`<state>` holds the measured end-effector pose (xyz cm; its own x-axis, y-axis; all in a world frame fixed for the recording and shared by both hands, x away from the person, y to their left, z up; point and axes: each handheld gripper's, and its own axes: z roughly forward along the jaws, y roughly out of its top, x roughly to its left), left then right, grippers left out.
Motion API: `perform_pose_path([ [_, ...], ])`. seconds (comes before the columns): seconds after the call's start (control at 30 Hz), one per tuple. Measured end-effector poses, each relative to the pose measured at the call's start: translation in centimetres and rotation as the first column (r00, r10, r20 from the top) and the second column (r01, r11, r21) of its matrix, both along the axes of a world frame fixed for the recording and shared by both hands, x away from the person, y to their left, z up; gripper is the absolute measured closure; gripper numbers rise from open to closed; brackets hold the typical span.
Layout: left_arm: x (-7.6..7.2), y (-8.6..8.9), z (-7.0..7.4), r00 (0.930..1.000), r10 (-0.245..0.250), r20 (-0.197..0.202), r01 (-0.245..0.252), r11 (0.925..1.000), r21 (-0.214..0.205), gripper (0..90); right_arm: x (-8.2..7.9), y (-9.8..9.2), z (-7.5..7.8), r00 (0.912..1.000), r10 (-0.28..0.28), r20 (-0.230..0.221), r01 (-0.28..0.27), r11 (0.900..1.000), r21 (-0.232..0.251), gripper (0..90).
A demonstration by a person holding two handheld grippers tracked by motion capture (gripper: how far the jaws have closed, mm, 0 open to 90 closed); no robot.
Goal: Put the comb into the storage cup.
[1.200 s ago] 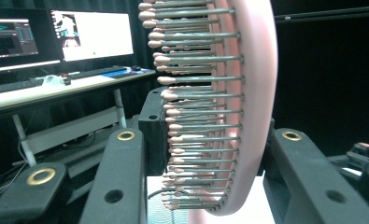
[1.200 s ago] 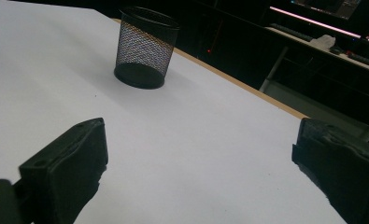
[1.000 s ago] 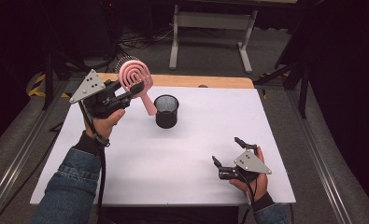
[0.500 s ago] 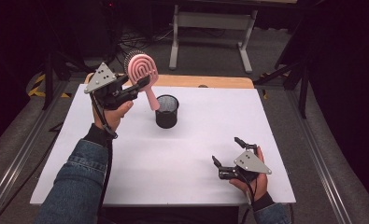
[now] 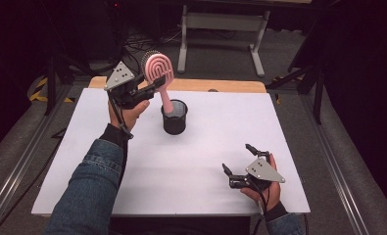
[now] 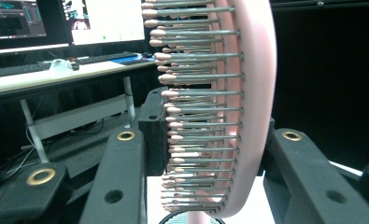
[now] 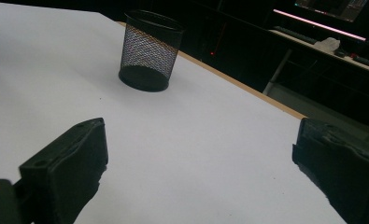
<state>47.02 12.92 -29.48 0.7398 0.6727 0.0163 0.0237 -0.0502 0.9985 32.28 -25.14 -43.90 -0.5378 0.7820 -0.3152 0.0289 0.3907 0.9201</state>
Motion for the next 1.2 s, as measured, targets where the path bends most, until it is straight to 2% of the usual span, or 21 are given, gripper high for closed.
perform_pose_path([
  [0.17, 1.3, -1.4, -0.7, 0.9999, 0.001, -0.017, -0.001, 0.9999, 0.011, 62.8, 0.0, -0.1, 0.0, 1.0000, 0.002, 0.000, -0.002, 1.0000, 0.003, 4.0],
  [0.47, 1.8, -3.0, -1.5, 0.9996, 0.004, -0.027, -0.003, 0.9996, 0.026, 62.8, 0.1, -0.1, 0.1, 1.0000, 0.008, 0.004, -0.008, 0.9999, 0.011, 4.0],
  [0.53, 1.8, -3.3, -1.6, 0.9995, 0.009, -0.030, -0.008, 0.9990, 0.044, 62.8, 0.0, -0.1, 0.1, 0.9999, 0.010, 0.003, -0.010, 0.9999, 0.009, 4.0],
  [0.87, 2.1, -3.6, -2.2, 0.9989, 0.006, -0.047, -0.004, 0.9988, 0.050, 62.8, 0.1, 0.0, 0.0, 0.9999, 0.015, 0.000, -0.015, 0.9999, 0.008, 4.0],
  [1.2, 2.4, -3.7, -3.9, 0.9968, 0.001, -0.080, 0.002, 0.9990, 0.044, 62.8, 0.1, 0.0, -0.1, 0.9998, 0.022, -0.004, -0.022, 0.9998, 0.001, 4.0],
])
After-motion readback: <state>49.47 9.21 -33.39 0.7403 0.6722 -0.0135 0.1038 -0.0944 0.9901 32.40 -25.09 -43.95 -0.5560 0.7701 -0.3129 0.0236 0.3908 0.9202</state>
